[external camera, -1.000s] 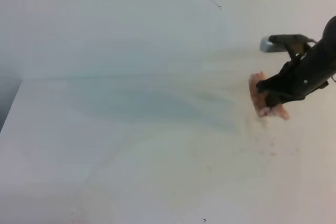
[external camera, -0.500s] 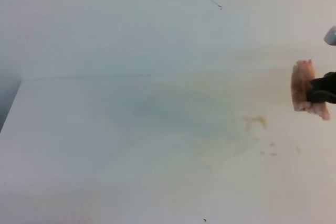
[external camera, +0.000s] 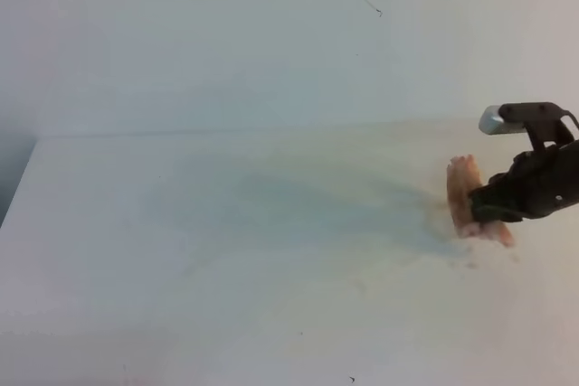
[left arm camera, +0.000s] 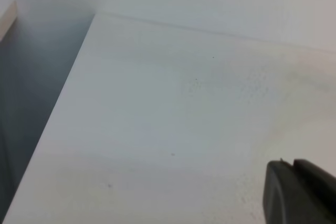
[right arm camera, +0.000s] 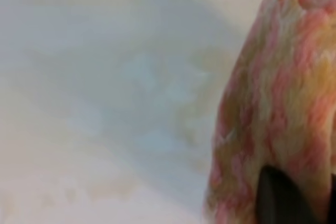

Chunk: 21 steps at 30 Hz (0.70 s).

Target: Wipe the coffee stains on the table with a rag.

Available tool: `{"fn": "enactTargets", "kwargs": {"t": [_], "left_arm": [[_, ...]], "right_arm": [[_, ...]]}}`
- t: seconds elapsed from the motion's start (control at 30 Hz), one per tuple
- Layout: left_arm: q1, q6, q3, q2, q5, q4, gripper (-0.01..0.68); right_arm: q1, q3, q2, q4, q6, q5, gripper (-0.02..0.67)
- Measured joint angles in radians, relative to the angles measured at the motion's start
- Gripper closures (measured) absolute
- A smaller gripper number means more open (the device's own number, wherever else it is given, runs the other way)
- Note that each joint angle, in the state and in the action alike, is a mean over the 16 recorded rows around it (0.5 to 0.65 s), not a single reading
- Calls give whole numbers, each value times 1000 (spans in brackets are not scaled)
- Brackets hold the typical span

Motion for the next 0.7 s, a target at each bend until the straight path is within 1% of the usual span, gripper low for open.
{"fn": "enactTargets", "kwargs": {"t": [0.23,0.3,0.37,0.43,0.5,0.7], "left_arm": [[0,0,0,0,0,0,672],[0,0,0,0,0,0,672],[0,0,0,0,0,0,672],[0,0,0,0,0,0,672],[0,0,0,0,0,0,672],[0,0,0,0,0,0,672]], "right_arm": [[3,-4,2,24,-58,11,391],[3,-5,-11,38,-82,28,363],[3,-6,-33,54,-105,45,351],[3,-6,-63,72,-127,60,360],[3,-6,-103,89,-146,74,388],[3,-6,-269,105,-141,109,508]]}}
